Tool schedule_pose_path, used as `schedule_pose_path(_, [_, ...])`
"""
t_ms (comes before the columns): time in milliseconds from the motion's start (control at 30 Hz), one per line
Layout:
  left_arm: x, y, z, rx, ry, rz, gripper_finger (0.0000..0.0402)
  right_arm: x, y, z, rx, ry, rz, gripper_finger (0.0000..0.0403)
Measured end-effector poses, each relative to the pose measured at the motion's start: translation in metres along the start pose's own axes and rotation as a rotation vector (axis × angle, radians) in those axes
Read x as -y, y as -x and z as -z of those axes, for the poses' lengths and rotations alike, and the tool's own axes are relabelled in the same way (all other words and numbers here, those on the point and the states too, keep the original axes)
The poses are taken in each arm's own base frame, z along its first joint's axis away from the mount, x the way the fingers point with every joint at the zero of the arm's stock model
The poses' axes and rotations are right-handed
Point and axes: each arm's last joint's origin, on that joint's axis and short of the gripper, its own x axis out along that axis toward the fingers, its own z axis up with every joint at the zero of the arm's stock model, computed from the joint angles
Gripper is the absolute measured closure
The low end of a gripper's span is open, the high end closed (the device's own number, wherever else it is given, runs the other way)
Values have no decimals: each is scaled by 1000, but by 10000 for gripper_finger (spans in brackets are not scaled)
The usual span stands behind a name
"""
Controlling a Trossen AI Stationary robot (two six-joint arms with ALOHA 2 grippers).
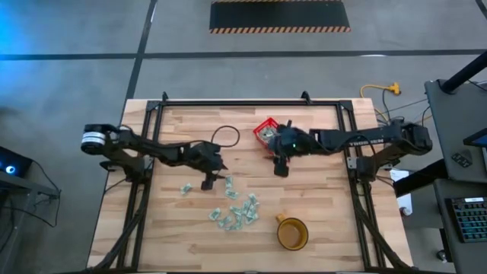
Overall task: Pick and place Stevia / Truvia into bins
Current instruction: Put the stevia packet into the red basket
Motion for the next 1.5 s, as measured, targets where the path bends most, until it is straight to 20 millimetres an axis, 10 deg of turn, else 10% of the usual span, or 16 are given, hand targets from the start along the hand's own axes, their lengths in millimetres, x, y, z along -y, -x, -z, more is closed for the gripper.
schedule_pose_path(533, [-3,-26,2,-59,15,71,240,-64,3,15,-31,64,-101,261])
schedule_pose_path(1133, [-4,-30,-3,-58,7,73,391,-71,-2,42,-100,30,-72,276])
schedule_pose_path(1500, [-15,-31,-32,14,-43,-120,396,-70,-3,47,-115,53,-71,282])
